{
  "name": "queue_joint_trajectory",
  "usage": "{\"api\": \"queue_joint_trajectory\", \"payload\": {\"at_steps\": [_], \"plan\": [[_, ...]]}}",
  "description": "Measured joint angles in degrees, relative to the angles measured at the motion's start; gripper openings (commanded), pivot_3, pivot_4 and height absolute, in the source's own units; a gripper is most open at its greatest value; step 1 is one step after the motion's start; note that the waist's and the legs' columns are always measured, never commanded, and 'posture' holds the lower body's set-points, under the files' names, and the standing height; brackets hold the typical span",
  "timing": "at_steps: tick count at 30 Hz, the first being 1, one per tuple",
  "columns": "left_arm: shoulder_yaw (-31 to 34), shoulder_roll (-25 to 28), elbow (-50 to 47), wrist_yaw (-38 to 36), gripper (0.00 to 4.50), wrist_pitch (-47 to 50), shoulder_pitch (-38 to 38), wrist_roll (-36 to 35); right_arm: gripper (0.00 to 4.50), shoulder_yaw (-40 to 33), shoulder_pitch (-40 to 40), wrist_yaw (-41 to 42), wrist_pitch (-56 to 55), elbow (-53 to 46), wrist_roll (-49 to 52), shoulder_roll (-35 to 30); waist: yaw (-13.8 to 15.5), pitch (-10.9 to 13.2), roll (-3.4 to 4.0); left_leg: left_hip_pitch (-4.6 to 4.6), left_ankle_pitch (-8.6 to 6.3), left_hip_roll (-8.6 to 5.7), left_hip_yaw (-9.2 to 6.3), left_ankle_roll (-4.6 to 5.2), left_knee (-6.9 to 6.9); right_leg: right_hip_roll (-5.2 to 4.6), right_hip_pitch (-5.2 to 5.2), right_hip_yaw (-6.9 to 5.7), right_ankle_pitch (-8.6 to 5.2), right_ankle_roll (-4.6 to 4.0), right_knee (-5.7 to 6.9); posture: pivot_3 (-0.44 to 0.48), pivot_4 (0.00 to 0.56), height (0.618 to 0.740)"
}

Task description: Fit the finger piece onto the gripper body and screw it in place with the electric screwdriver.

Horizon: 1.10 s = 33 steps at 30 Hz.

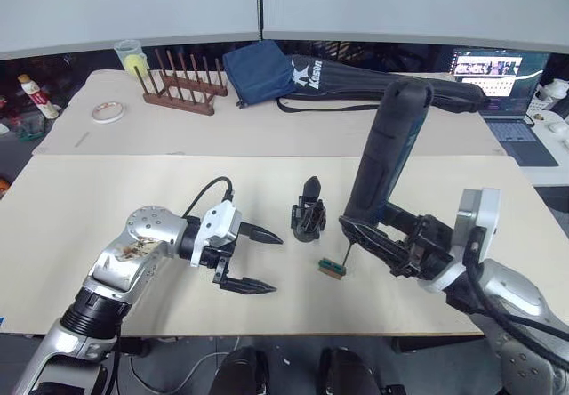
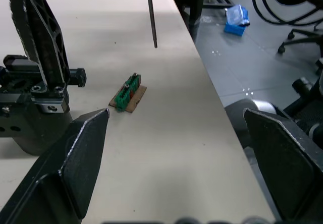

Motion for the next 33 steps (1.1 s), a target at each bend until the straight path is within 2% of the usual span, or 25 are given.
{"api": "queue_joint_trajectory", "payload": {"at_steps": [8,21,33], "plan": [[-0.16,-0.76,0.69,0.0,4.5,-1.0,-0.03,1.37,1.91,1.63,0.84,0.33,-4.09,1.75,-1.33,-1.07,0.09,0.0,-0.01,0.0,-0.01,0.02,-0.01,0.02,0.0,0.0,0.0,0.0,0.0,0.0,0.01,0.0,0.15,0.74],[0.0,-0.98,0.83,0.22,4.5,-1.21,-0.03,1.46,1.91,1.82,1.66,-0.6,-4.85,2.29,-1.02,-2.33,0.09,0.0,-0.01,0.0,-0.03,0.04,-0.02,0.05,0.0,0.0,-0.01,0.0,0.0,0.0,0.01,0.0,0.15,0.74],[0.0,-1.5,4.08,-0.46,4.5,-4.66,-0.04,2.93,1.91,3.8,3.92,1.85,-9.95,4.87,-4.26,-2.29,0.12,0.0,-0.01,0.0,-0.05,0.03,-0.01,0.09,0.01,0.0,-0.01,0.0,0.0,0.0,0.01,0.0,0.15,0.74]]}}
